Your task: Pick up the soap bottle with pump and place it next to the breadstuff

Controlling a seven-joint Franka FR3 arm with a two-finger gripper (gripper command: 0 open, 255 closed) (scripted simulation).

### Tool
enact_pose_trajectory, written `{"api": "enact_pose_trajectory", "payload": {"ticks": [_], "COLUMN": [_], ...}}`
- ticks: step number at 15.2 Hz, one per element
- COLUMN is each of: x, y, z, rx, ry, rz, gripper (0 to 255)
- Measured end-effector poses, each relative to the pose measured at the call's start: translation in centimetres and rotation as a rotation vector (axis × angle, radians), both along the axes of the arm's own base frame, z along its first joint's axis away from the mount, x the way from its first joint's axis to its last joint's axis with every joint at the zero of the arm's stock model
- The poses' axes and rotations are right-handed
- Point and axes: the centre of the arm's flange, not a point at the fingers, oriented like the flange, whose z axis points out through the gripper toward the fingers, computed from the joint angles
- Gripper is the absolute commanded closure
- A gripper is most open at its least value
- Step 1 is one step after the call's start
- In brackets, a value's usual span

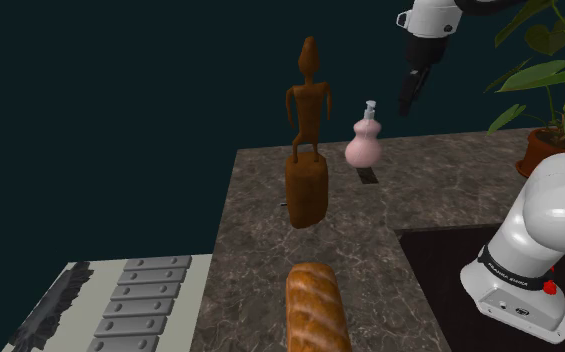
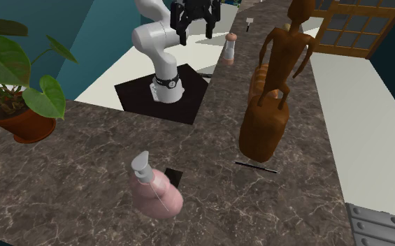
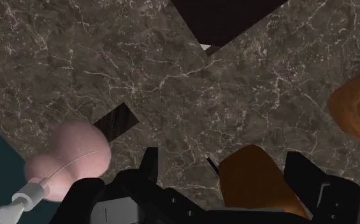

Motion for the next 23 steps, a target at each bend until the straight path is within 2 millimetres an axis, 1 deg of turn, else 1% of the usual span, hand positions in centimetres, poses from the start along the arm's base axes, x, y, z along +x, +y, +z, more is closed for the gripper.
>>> {"api": "enact_pose_trajectory", "payload": {"ticks": [1,4,12,13,15,16,18,20,21,22,23], "x": [0.0,1.7,8.0,8.9,10.1,10.8,13.0,14.4,15.0,16.1,16.7], "y": [0.0,-2.0,-9.1,-10.5,-12.5,-13.1,-15.2,-17.1,-17.7,-18.7,-19.6], "z": [0.0,-1.0,-4.1,-4.4,-5.5,-6.2,-6.7,-7.1,-7.5,-8.3,-8.7], "rx": [0.0,-0.003,-0.014,-0.015,-0.018,-0.019,-0.022,-0.025,-0.027,-0.028,-0.029], "ry": [0.0,0.002,0.005,0.005,0.007,0.007,0.008,0.008,0.009,0.009,0.01], "rz": [0.0,-0.001,-0.005,-0.006,-0.007,-0.007,-0.008,-0.009,-0.01,-0.01,-0.01], "gripper": [0,0,0,0,0,0,0,0,0,0,0]}}
